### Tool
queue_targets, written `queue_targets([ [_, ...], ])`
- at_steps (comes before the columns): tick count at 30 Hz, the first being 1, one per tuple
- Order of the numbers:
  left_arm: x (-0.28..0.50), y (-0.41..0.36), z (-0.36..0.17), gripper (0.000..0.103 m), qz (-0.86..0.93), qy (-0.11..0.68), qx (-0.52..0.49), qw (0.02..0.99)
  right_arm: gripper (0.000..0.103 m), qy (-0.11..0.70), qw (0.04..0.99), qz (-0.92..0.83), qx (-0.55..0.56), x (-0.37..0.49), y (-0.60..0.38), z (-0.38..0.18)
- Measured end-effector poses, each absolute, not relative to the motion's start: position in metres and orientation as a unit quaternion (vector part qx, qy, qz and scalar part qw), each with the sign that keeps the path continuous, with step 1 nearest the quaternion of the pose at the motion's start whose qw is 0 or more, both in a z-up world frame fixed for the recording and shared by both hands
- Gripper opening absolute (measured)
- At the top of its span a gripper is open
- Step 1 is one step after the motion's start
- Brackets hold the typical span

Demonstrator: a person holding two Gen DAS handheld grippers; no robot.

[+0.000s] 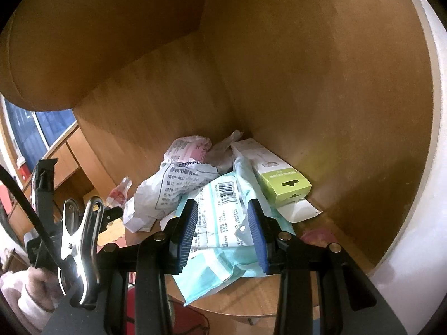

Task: Collect trash
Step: 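Grasp the clear plastic bottle with the left tool, then carry the plastic bottle with the left tool over the red bin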

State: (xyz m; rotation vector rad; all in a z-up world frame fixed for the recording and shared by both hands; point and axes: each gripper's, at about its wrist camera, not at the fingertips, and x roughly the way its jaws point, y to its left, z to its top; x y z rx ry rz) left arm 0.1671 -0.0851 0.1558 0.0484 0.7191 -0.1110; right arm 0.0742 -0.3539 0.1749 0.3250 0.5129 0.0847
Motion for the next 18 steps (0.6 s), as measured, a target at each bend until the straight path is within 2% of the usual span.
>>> queue_targets([
  [18,0.082,-0.017,0.17,0.03,0.003,0.369,-0.008,0.929,0.038,0.233,0.961,0.065,0.137,0.057,-0.345,0.186],
])
